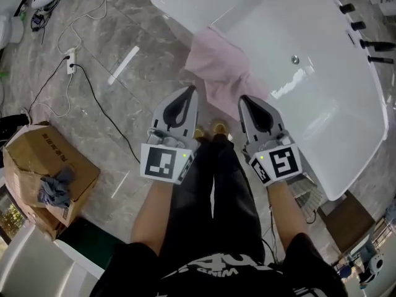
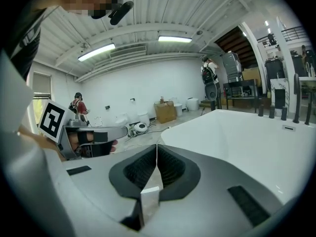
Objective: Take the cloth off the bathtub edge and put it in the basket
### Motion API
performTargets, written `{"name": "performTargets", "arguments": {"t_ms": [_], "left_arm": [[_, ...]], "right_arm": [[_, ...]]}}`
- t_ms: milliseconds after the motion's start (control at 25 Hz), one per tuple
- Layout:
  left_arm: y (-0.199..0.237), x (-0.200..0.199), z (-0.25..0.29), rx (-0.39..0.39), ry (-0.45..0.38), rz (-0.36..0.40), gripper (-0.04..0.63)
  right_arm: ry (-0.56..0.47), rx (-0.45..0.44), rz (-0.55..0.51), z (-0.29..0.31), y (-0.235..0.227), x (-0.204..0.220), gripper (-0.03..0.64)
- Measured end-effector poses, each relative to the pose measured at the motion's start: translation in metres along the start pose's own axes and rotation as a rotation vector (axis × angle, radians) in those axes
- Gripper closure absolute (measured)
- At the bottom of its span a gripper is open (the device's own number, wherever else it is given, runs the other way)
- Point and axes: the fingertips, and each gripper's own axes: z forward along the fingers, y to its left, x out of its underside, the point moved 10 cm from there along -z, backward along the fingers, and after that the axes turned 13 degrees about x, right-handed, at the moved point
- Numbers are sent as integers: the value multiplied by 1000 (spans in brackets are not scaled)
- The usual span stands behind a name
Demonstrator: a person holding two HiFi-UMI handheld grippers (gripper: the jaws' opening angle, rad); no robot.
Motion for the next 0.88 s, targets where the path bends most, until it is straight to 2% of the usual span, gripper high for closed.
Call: {"name": "performTargets", "arguments": {"t_ms": [240,280,320,440,880], "left_arm": [[-8,8,1,1,-8,-40,582],[-9,8,0,3,-6,-42,582],[-10,7,0,6,-2,-43,583],[-10,4,1,16,10,-40,582],[0,5,10,27,20,-43,582]], "right_arm": [[35,-33,-29,7,4,3,599],[41,-38,-26,6,4,2,565],[51,-44,-21,7,3,0,497],[86,-63,-13,10,2,-2,381],[153,-30,-32,37,-15,1,364]]}}
